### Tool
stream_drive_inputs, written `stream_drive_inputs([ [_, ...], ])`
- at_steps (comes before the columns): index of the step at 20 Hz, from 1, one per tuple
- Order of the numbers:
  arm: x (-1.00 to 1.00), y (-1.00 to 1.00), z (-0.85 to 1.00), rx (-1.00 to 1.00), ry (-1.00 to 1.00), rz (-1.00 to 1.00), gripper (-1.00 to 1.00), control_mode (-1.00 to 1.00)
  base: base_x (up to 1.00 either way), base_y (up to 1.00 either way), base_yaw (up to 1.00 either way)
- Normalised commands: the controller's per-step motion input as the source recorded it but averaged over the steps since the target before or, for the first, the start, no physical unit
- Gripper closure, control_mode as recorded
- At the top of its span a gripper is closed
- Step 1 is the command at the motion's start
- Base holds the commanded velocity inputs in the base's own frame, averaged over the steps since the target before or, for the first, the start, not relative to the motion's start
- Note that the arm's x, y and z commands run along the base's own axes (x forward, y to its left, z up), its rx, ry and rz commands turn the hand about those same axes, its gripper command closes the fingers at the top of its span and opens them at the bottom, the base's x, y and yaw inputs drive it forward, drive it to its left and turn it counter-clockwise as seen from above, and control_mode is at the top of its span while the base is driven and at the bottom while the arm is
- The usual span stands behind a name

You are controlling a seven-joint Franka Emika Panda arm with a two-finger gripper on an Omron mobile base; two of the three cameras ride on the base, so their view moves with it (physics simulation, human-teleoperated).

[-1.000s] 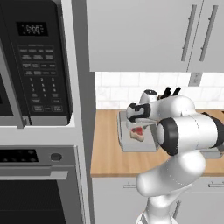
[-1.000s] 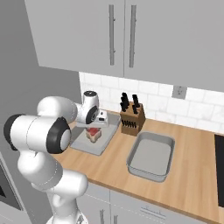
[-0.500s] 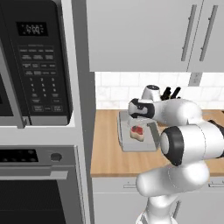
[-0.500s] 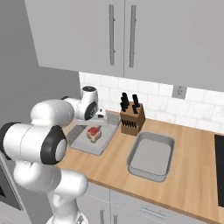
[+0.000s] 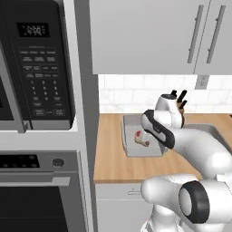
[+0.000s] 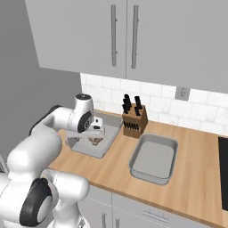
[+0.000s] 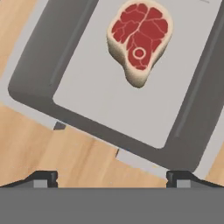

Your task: Place one garlic and one steak in each tupperware on the nearby counter, to pack two identical lunches.

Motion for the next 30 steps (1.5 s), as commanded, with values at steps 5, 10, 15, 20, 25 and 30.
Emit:
stream_drive_inputs([
  [5,-0.73,0.11,0.14,0.00,0.00,0.03,-1.00,-1.00,0.00,0.00,0.00],
  [10,-0.82,0.27,0.26,0.00,0.00,0.06,-1.00,-1.00,0.00,0.00,0.00],
  [15,-0.51,0.11,0.61,0.00,0.02,0.02,-1.00,-1.00,0.00,0.00,0.00],
  [20,-0.29,-0.03,0.99,0.00,0.08,-0.05,-1.00,-1.00,0.00,0.00,0.00],
  [25,-0.72,-0.23,0.71,0.02,0.10,-0.11,-1.00,-1.00,0.00,0.00,0.00],
  [30,-0.43,-0.14,0.20,0.06,0.11,-0.23,-1.00,-1.00,0.00,0.00,0.00],
])
